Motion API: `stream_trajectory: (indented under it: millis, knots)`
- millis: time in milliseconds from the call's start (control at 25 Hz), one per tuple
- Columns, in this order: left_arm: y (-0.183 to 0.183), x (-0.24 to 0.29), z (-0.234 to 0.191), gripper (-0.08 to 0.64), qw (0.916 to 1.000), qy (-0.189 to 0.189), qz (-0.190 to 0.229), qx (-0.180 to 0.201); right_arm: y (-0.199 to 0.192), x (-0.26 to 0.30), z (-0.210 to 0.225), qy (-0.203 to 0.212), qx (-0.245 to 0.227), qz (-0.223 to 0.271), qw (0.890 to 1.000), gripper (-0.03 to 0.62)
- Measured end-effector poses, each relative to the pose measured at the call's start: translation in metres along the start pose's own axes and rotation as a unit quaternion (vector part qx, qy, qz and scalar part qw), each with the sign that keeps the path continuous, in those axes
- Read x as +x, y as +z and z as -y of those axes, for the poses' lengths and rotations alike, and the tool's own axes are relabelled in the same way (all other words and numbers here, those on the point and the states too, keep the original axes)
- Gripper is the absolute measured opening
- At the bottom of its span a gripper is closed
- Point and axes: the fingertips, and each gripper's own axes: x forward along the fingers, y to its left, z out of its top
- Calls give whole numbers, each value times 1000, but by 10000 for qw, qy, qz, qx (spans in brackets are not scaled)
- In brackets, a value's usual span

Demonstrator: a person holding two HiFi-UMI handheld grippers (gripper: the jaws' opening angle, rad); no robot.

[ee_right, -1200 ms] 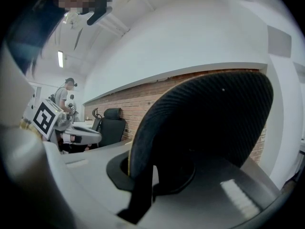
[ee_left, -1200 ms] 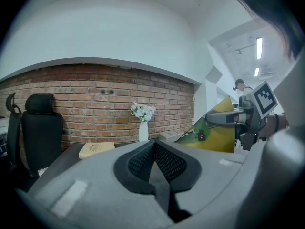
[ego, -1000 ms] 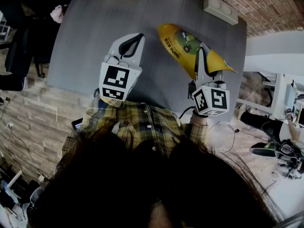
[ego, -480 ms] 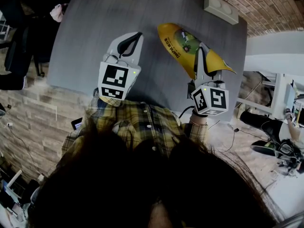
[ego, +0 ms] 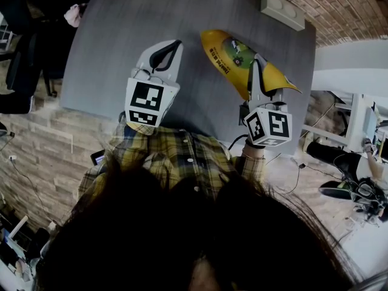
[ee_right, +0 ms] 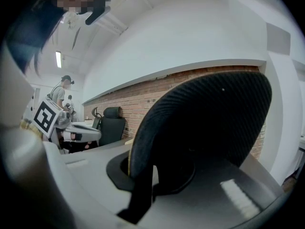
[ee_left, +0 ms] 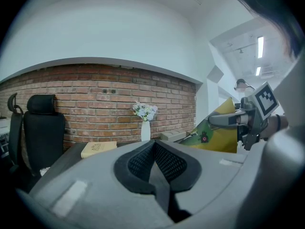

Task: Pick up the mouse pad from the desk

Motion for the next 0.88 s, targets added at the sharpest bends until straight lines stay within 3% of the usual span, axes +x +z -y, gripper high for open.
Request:
stream_trajectory:
  millis: [880]
  knots:
    - [1,1,-1,-3,10000,60,-22,21,-3,2,3,30,80,-74,9999,12]
